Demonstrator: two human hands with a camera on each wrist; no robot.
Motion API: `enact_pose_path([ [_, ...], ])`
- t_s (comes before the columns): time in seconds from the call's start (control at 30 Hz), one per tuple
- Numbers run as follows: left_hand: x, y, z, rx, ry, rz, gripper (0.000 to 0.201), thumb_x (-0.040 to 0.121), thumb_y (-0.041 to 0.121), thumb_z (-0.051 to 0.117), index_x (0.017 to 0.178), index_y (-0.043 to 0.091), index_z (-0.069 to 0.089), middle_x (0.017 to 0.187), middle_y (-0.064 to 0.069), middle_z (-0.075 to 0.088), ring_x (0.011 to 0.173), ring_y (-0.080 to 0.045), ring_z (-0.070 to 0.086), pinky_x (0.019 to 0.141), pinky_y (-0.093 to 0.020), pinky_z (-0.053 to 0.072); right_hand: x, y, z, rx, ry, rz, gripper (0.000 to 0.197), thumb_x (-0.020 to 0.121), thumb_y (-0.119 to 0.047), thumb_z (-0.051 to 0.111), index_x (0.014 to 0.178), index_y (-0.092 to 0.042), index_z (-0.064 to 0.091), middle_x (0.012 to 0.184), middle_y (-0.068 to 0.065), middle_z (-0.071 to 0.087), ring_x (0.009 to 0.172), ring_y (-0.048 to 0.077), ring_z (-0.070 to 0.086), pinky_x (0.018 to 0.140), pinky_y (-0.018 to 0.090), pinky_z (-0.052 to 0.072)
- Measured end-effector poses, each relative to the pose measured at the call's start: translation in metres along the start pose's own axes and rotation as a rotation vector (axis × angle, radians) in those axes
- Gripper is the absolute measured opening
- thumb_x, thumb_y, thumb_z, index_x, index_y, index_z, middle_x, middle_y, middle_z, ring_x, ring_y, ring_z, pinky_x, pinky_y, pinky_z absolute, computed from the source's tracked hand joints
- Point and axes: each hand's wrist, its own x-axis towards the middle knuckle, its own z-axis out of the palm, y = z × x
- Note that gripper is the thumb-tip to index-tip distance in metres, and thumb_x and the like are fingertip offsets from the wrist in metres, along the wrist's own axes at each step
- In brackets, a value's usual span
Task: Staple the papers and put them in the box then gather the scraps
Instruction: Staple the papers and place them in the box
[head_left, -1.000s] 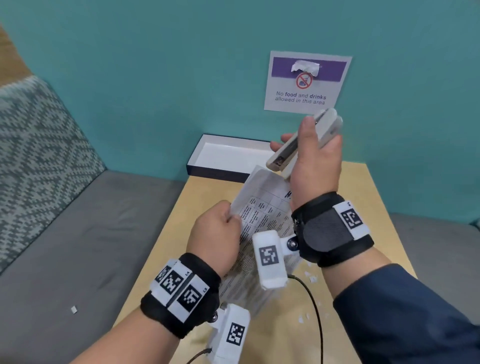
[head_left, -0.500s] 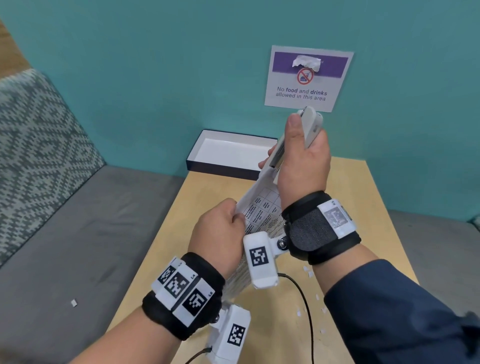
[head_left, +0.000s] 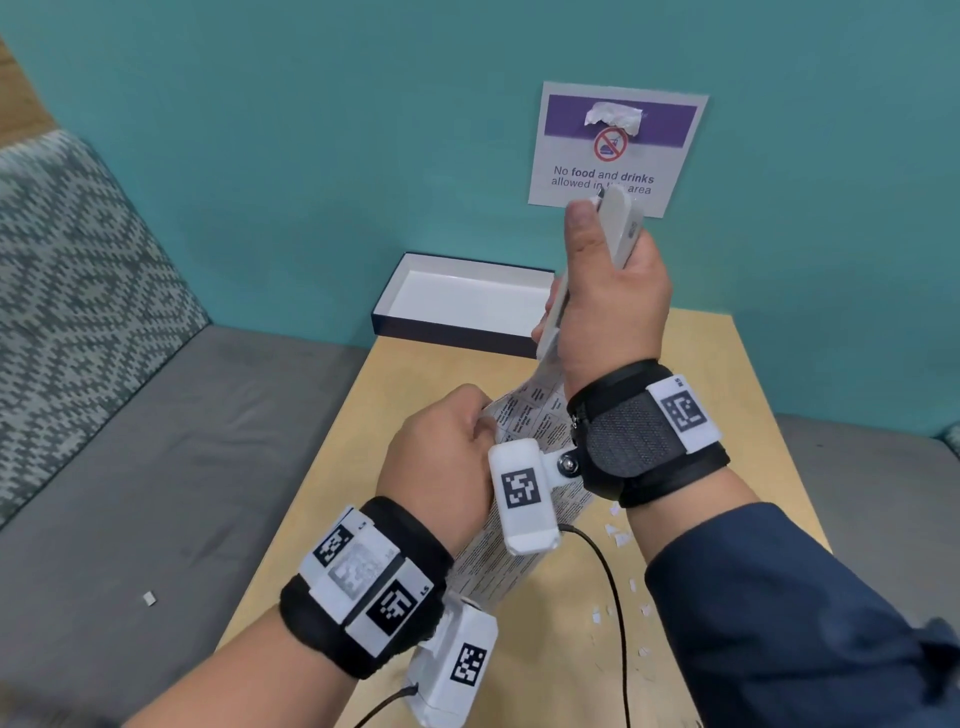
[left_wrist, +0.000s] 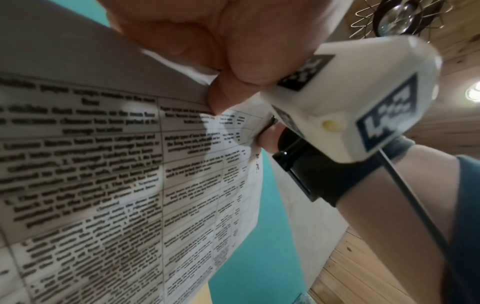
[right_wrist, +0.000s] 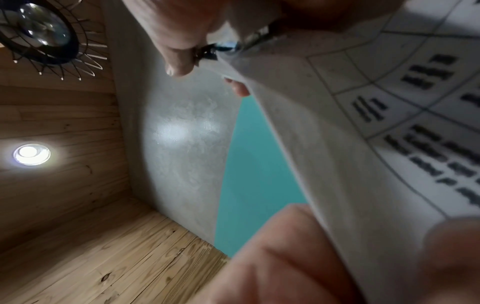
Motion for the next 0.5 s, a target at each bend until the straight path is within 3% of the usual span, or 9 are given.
enact_pose_path([
  [0.17,0.007,-0.006,0.001,-0.05,-0.028,-0.082,0.031,0.09,0.018,0.049,0.064,0.017,0.033,0.054,0.005,0.041,0.055,-0.019,0.038,0.051,-0.035,0.037,0.006,-0.004,-0.002,0.082,-0.028,0.041,0.028,0.089,-0.045,0.062,0.087,-0.02,0.05,0.07,0.021,0.056,0.056,0.033,0.061,0.05,0.04,0.056],
  [0.27,0.011,-0.012,-0.002,-0.07,-0.037,-0.162,0.027,0.086,0.019,0.049,0.064,0.015,0.034,0.056,-0.005,0.043,0.054,-0.026,0.039,0.05,-0.041,0.041,0.011,-0.006,-0.008,0.157,0.013,0.012,0.022,0.094,-0.041,0.056,0.095,-0.02,0.051,0.07,0.014,0.061,0.06,0.031,0.067,0.059,0.047,0.061],
  [0.37,0.014,-0.018,-0.01,-0.028,-0.024,-0.21,0.029,0.088,0.014,0.05,0.064,0.011,0.035,0.057,0.0,0.041,0.053,-0.019,0.038,0.05,-0.031,0.035,0.024,0.002,-0.023,0.171,0.123,0.015,0.025,0.093,-0.042,0.056,0.101,-0.02,0.049,0.083,0.02,0.063,0.07,0.039,0.07,0.06,0.048,0.06],
  [0.43,0.016,-0.026,-0.017,-0.041,-0.017,-0.247,0.03,0.091,0.013,0.051,0.064,0.01,0.038,0.056,0.003,0.04,0.049,-0.013,0.035,0.045,-0.025,0.031,0.032,0.015,-0.039,0.137,0.218,0.039,0.022,0.089,-0.034,0.061,0.1,-0.023,0.046,0.1,0.027,0.065,0.08,0.044,0.07,0.061,0.048,0.06],
  [0.5,0.017,-0.038,-0.026,-0.079,-0.009,-0.299,0.02,0.091,0.012,0.05,0.076,-0.001,0.049,0.061,-0.002,0.046,0.05,-0.014,0.037,0.044,-0.024,0.033,0.036,0.043,-0.063,0.033,0.289,0.129,0.024,0.082,-0.023,0.06,0.099,-0.023,0.042,0.105,0.025,0.066,0.076,0.039,0.071,0.062,0.052,0.061],
])
